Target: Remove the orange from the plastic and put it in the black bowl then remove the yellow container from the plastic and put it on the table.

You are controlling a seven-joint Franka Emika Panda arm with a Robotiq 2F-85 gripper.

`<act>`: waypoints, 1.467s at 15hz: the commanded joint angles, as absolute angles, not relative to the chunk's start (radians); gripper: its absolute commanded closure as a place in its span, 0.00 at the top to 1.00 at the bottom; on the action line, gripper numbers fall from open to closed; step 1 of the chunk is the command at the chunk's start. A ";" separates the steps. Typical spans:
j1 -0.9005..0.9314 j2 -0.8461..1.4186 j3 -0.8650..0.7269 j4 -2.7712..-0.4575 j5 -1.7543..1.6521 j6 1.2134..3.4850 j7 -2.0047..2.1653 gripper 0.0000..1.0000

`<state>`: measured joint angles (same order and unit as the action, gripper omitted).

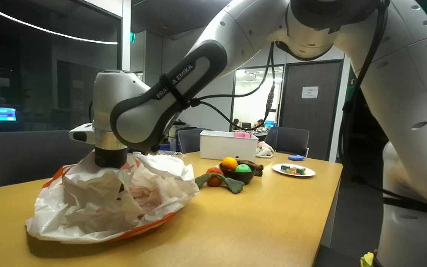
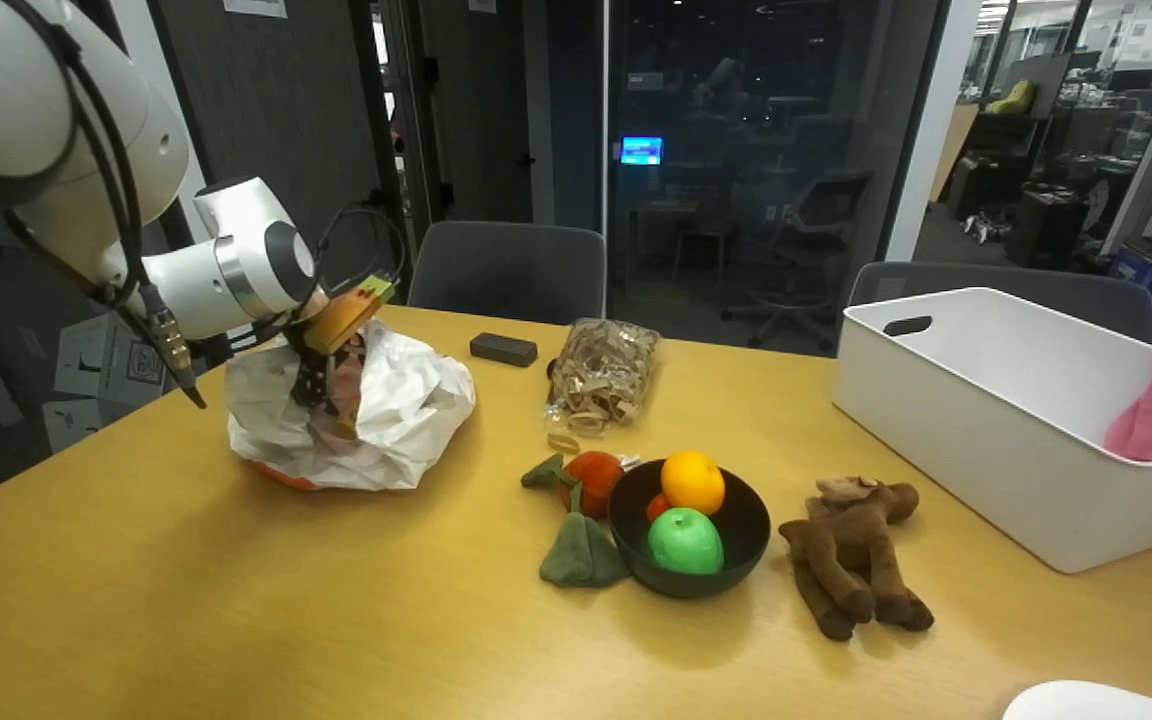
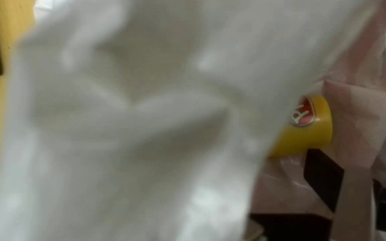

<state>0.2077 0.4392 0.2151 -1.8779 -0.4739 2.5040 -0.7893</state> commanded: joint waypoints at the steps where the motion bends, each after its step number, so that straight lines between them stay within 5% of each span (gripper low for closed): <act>1: 0.235 0.411 0.177 -1.894 -0.528 2.535 -0.736 1.00; 16: 0.216 0.424 0.126 -1.884 -0.608 2.568 -0.547 1.00; 22: 0.135 0.442 0.235 -1.892 -0.303 2.631 -0.576 1.00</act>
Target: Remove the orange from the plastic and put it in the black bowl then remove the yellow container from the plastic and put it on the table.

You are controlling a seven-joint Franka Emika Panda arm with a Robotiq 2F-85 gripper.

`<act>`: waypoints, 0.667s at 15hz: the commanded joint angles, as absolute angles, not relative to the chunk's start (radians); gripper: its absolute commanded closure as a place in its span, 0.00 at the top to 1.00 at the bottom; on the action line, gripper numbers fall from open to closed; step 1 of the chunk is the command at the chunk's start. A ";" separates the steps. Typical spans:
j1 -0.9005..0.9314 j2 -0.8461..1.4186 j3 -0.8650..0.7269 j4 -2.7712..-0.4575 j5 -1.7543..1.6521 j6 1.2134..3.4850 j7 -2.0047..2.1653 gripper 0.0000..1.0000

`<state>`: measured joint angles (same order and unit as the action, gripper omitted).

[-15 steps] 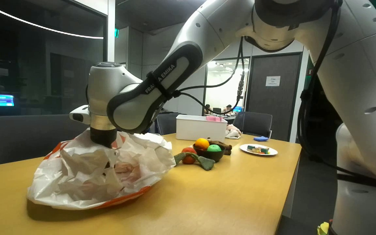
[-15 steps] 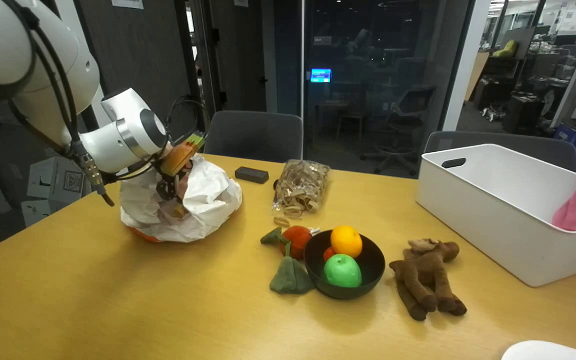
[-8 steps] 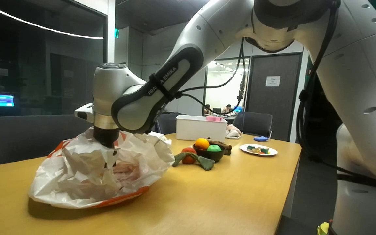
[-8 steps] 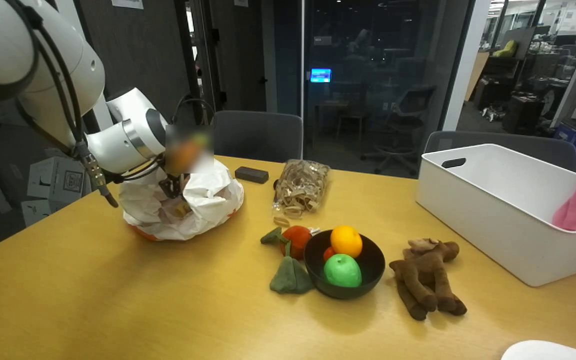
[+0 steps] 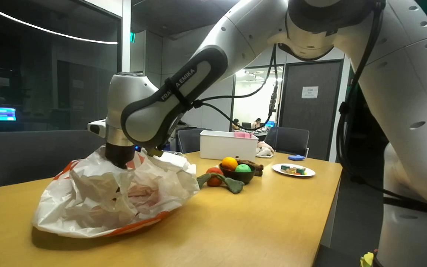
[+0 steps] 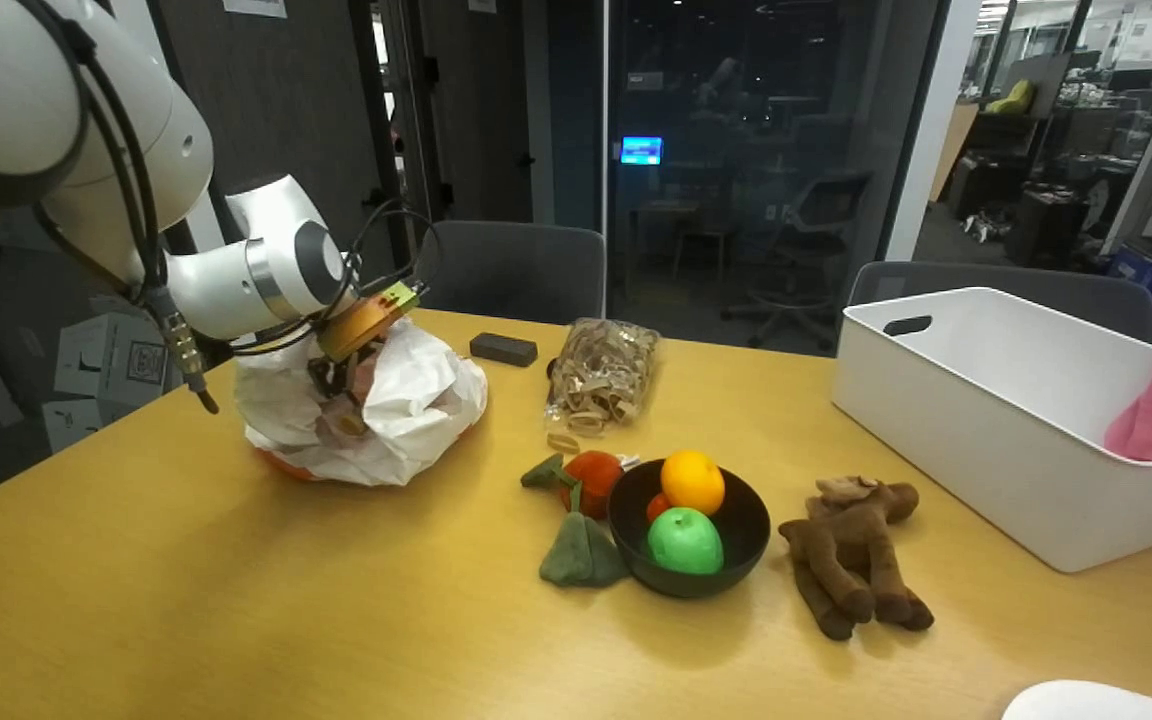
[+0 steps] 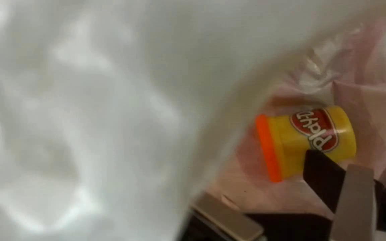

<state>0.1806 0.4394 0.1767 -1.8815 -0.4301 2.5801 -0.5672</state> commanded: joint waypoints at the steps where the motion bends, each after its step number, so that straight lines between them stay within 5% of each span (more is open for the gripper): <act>1: 0.133 0.442 0.240 -1.891 -0.270 2.646 -0.557 1.00; 10: 0.173 0.429 0.182 -1.896 -0.299 2.620 -0.422 1.00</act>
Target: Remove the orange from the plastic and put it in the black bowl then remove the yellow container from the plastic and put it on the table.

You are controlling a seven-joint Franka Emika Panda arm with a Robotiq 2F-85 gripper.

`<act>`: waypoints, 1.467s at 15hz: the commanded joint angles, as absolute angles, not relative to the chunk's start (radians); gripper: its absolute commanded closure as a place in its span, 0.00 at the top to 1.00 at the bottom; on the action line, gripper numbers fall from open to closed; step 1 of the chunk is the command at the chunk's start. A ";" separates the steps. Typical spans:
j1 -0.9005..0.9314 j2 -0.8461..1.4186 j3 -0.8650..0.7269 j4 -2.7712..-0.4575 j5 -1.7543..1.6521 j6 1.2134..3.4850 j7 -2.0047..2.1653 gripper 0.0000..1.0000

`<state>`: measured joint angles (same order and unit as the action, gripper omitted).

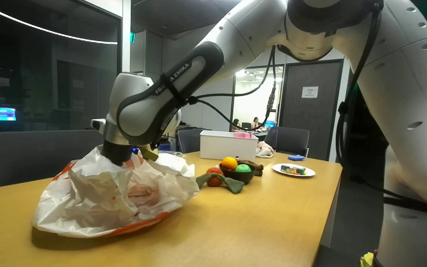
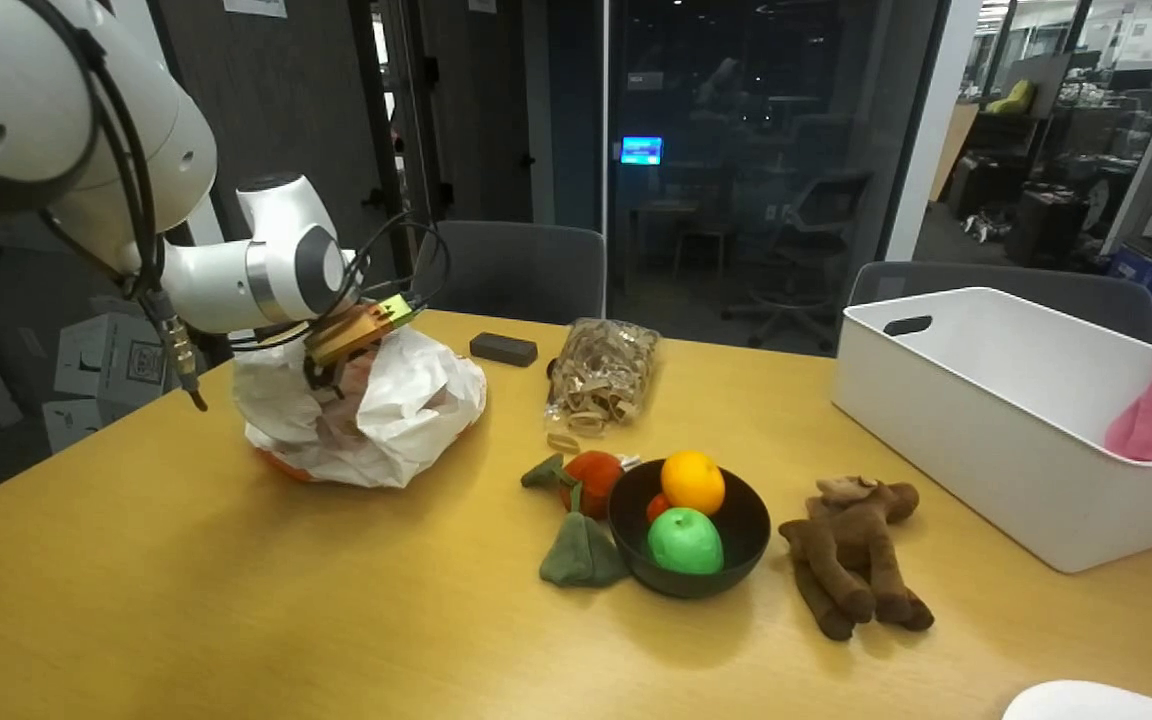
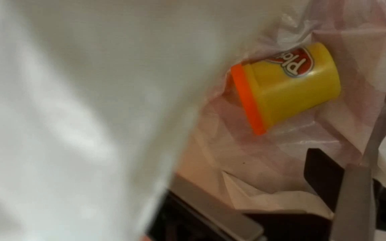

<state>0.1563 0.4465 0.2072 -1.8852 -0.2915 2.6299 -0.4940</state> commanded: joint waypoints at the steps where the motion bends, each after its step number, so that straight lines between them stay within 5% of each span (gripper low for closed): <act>1: 0.170 0.423 0.182 -1.906 -0.287 2.617 -0.406 1.00; 20: 0.186 0.455 0.169 -1.918 -0.275 2.537 -0.298 1.00; 21: 0.188 0.457 0.166 -1.922 -0.279 2.541 -0.294 0.75; 22: 0.190 0.456 0.166 -1.924 -0.282 2.535 -0.296 0.74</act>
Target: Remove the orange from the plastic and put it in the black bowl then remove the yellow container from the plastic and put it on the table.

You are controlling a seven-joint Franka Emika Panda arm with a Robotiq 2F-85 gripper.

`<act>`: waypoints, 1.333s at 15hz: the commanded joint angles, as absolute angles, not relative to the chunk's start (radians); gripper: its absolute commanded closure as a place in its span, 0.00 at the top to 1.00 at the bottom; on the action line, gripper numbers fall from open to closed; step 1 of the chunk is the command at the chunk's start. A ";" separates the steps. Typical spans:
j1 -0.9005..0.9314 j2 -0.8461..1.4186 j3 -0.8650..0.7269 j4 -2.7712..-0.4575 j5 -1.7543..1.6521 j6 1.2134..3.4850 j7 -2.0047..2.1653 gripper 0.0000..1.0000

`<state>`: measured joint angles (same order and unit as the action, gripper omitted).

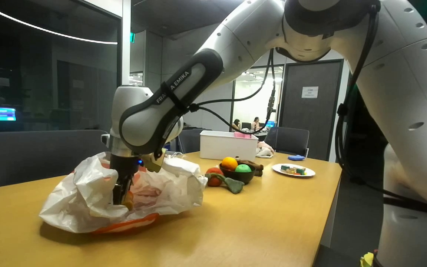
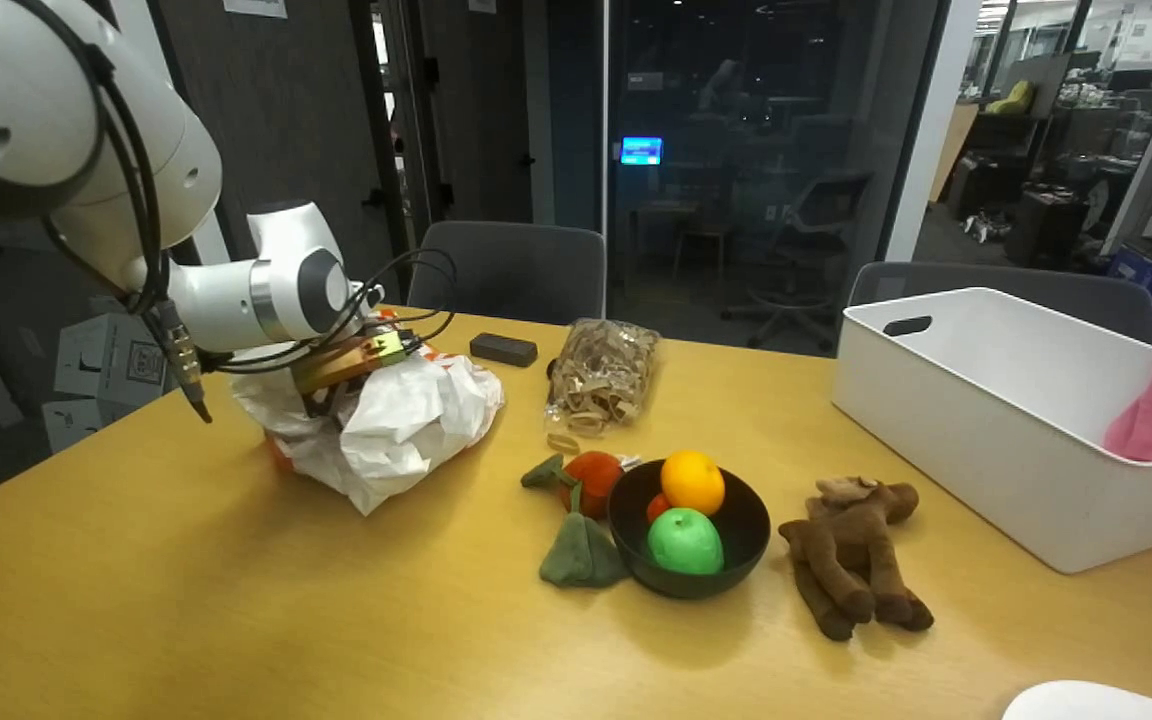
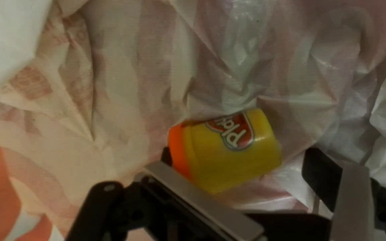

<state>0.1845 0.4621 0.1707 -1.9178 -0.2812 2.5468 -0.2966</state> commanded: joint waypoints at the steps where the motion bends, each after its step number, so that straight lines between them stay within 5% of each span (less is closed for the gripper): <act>1: 0.196 0.455 0.165 -1.924 -0.290 2.532 -0.294 0.68; 6: 0.232 0.425 0.166 -1.920 -0.327 2.481 -0.288 0.33; 14: 0.318 0.330 0.136 -1.913 -0.572 2.355 -0.218 0.33; 20: 0.226 0.259 0.241 -1.948 -0.205 2.260 -0.353 0.33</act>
